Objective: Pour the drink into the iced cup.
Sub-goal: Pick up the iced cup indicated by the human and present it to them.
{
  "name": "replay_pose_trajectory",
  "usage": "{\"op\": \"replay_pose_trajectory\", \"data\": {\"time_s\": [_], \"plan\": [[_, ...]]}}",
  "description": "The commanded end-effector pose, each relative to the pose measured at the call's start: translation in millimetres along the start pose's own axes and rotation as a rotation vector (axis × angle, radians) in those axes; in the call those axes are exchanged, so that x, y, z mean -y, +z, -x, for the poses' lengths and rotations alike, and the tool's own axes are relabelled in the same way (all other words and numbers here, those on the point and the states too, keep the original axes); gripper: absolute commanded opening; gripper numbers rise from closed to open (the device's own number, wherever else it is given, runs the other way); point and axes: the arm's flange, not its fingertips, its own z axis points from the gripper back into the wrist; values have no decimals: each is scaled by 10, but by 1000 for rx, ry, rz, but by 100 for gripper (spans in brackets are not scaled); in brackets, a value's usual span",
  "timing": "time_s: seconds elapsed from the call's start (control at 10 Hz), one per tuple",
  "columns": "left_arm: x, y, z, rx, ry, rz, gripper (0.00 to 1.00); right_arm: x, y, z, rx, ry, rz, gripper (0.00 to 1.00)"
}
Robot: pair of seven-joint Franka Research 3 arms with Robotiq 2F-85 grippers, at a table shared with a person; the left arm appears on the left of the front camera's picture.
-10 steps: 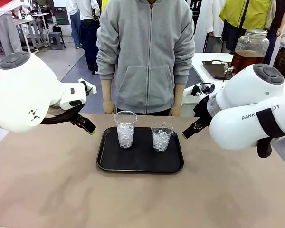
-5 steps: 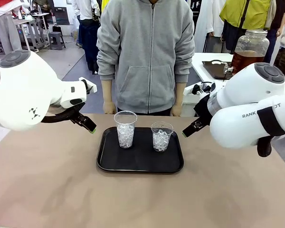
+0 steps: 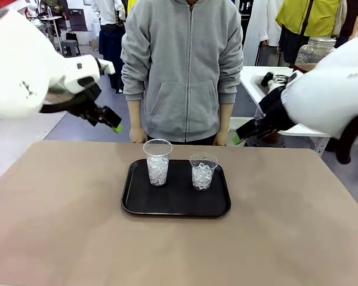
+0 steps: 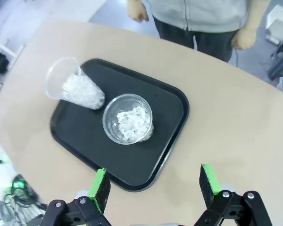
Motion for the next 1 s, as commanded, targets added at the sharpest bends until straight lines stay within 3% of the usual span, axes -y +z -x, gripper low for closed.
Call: {"op": "replay_pose_trajectory", "data": {"time_s": [0.0, 0.4, 0.6, 0.7, 0.8, 0.9], "plan": [[-276, 43, -33, 1, 109, 140, 100, 227, 86, -78, 5, -99, -125, 100], [-666, -56, 72, 26, 338, 360, 100, 666, 108, -137, -13, -293, -365, 100], [-747, -107, 85, 24, 341, 381, 100, 685, 59, -159, -23, -287, -366, 100], [-684, -73, 94, 21, 253, 311, 100, 643, 51, -157, -27, -247, -335, 100], [-700, -52, 150, 21, 365, 367, 100, 675, 135, -68, -24, -319, -363, 100], [-700, -52, 150, 21, 365, 367, 100, 675, 135, -68, -24, -319, -363, 100]]}}
